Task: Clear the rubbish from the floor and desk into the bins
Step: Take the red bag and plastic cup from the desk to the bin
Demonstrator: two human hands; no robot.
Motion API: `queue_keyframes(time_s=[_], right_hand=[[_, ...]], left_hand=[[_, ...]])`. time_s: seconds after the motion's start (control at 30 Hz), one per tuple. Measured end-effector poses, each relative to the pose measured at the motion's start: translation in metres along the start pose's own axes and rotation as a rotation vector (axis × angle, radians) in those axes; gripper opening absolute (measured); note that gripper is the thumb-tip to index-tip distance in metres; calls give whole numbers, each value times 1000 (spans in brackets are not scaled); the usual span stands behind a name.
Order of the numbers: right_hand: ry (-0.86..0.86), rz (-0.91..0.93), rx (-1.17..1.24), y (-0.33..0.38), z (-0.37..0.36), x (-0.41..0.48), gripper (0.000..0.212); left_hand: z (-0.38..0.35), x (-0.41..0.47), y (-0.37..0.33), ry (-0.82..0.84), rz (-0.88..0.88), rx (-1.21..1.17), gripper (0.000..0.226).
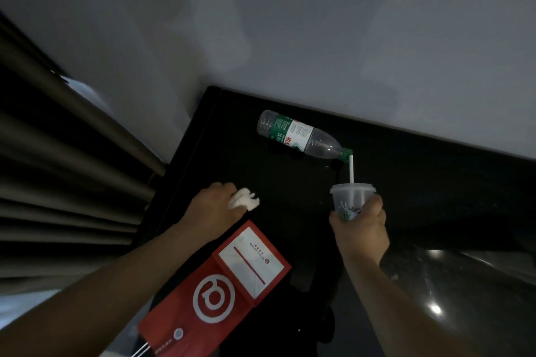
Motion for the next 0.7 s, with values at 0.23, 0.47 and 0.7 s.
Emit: queue_keyframes(time_s=[0.23,0.47,0.7], right_hand=[[31,-4,23,0,4,-2,87],[61,9,24,-12,7,-12,89],[101,9,51,-28,15,-23,89]], left_hand=[[-25,-63,-8,69,25,74,37],[-58,-77,-27,193,210,167,111],[-86,-76,-34,169,285,256,130]])
Point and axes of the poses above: each hand's wrist, its own x-axis towards the middle knuckle, its own z-axis out of the back of the hand, y = z × x, the point moved 2 cm from there along x, towards the middle knuckle, and after that the axes turned 5 degrees about -z, right-handed, at the moved point
